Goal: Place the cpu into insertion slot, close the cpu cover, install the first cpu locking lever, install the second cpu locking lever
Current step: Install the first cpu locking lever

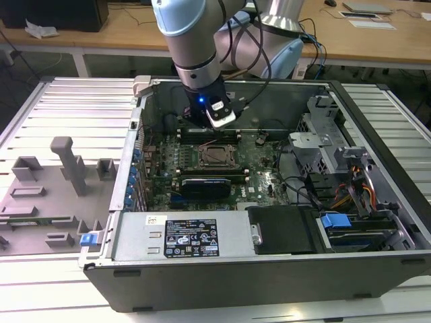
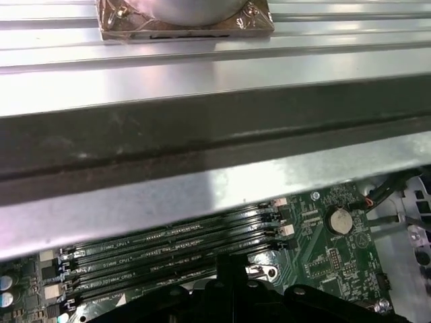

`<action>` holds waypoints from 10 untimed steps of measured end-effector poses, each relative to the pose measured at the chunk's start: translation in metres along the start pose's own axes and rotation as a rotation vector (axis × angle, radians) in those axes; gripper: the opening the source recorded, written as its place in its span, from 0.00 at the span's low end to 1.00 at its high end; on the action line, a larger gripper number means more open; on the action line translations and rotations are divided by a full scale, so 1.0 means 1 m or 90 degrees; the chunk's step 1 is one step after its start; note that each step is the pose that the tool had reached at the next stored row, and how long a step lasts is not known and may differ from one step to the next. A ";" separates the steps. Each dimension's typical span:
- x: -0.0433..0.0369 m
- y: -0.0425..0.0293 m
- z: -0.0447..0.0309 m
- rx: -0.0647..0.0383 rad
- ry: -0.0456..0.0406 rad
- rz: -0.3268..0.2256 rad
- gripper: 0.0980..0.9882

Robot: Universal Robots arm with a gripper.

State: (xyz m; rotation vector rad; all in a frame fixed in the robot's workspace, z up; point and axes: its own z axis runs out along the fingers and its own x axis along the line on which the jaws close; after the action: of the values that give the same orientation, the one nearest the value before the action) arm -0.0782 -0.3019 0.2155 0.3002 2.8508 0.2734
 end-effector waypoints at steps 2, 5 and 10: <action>0.0004 0.0008 0.0005 0.001 -0.0012 0.005 0.01; 0.0012 0.0023 0.0014 0.004 -0.0033 0.015 0.01; 0.0039 0.0041 0.0032 0.009 -0.0081 0.036 0.01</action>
State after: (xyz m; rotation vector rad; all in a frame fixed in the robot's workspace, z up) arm -0.0803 -0.2966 0.2124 0.3844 2.8361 0.2617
